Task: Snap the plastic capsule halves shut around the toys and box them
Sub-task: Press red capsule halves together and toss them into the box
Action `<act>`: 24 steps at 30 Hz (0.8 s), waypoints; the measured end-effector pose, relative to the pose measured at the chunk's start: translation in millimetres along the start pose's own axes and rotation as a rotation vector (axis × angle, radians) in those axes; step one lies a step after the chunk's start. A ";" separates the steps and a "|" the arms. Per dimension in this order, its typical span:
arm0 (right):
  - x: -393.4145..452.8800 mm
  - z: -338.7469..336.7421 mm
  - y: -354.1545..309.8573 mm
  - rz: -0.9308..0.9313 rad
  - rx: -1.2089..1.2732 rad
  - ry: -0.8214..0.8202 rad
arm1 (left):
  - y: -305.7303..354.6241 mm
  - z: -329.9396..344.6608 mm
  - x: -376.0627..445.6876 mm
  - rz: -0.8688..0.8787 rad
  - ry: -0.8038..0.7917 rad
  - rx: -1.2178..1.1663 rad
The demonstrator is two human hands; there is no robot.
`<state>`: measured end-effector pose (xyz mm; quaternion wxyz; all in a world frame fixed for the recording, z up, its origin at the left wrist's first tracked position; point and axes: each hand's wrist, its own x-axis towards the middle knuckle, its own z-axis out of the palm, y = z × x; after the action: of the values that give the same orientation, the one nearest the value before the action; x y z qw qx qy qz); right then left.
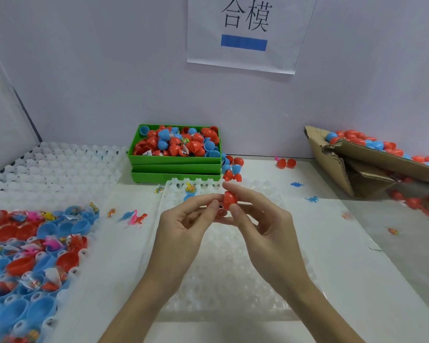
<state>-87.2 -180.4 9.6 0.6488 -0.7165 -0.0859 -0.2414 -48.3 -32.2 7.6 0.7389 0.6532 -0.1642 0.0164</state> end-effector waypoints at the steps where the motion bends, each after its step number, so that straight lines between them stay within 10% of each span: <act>1: -0.4 0.6 0.7 -0.023 -0.018 -0.002 | 0.5 0.5 -0.3 0.010 0.003 0.000; 8: -1.5 4.6 0.9 -0.245 -0.374 -0.032 | 3.3 -1.2 -0.3 0.020 0.053 -0.048; 24: 0.9 -2.1 4.5 -0.152 -0.231 -0.036 | -0.4 -5.4 0.9 0.097 0.059 0.096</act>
<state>-84.9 -183.3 6.1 0.5403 -0.7821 -0.1229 -0.2852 -46.2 -27.2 7.0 0.7098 0.6783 -0.1727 0.0792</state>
